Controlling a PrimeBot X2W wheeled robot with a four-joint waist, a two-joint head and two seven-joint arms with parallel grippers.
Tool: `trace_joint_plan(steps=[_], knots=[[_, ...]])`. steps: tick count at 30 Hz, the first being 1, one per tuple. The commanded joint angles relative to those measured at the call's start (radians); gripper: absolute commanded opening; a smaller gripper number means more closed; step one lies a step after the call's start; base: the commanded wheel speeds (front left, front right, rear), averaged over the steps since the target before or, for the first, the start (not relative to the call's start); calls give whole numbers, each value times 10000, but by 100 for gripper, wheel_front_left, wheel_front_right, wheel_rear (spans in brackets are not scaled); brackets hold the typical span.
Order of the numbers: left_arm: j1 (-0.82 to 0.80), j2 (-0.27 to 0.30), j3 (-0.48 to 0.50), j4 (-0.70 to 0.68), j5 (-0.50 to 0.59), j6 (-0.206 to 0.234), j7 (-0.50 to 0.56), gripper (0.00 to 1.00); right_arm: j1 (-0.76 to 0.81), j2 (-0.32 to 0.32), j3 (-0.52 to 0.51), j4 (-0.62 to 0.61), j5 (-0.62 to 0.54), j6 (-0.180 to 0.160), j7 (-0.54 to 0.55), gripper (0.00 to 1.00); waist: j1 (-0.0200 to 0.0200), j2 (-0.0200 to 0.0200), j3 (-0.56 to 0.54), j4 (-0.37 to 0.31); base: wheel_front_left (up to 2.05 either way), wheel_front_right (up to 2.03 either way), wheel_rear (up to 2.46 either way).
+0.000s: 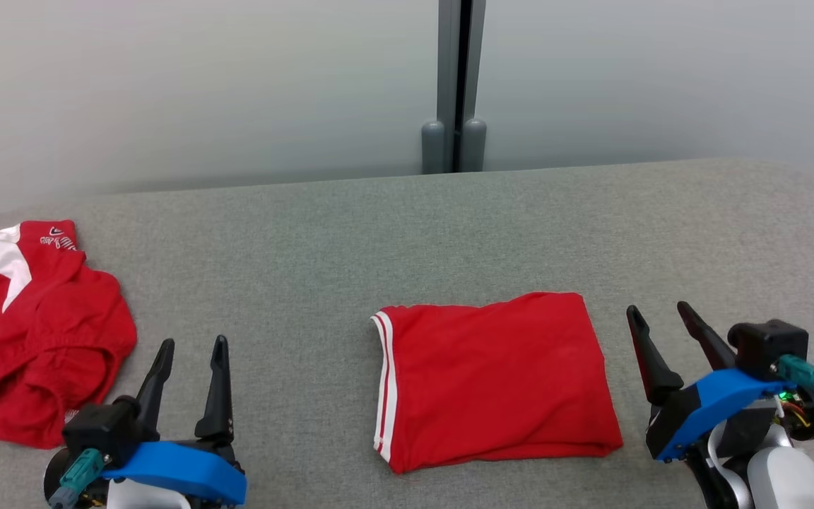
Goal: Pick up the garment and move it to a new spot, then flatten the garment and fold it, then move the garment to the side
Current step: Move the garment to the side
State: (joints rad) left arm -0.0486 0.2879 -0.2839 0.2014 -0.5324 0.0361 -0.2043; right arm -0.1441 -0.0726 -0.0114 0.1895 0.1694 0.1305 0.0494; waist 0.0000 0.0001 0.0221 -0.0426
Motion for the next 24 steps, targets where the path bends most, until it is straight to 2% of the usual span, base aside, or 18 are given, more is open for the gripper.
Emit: trace_joint_plan(steps=[1, 4, 10, 17, 23, 24], knots=[[-276, 45, -77, -126, 92, 42, 10, 100, -274, 30, -161, -10, 113, 6, 645, 100, 0, -1, 242, 216, 0, 0, 0], [-504, 29, -173, -286, 173, -12, 29, 100, -604, 107, -385, 137, 236, 8, 2084, 100, 0, -1, 553, 469, 0, 0, 0], [-976, -2, -373, -333, 315, -172, -37, 100, -1201, 140, -830, 756, -581, 6, 4335, 100, 0, -1, 1078, 925, 0, 0, 0], [-1456, -87, -591, -73, 415, -373, -113, 100, -1482, 224, -1508, 1594, -868, 6, 5515, 100, 0, -1, 1353, 1385, 0, 0, 0], [-1611, -136, -610, 80, 393, -440, -245, 100, -1374, 279, -1000, 2274, -355, 20, 6349, 100, 0, -1, 1484, 1347, 0, 0, 0], [-1629, -137, -605, 103, 382, -451, -273, 100, -1383, 295, -846, 2285, -324, 20, 6435, 58, 0, -1, 1516, 1295, 0, 0, 0]])
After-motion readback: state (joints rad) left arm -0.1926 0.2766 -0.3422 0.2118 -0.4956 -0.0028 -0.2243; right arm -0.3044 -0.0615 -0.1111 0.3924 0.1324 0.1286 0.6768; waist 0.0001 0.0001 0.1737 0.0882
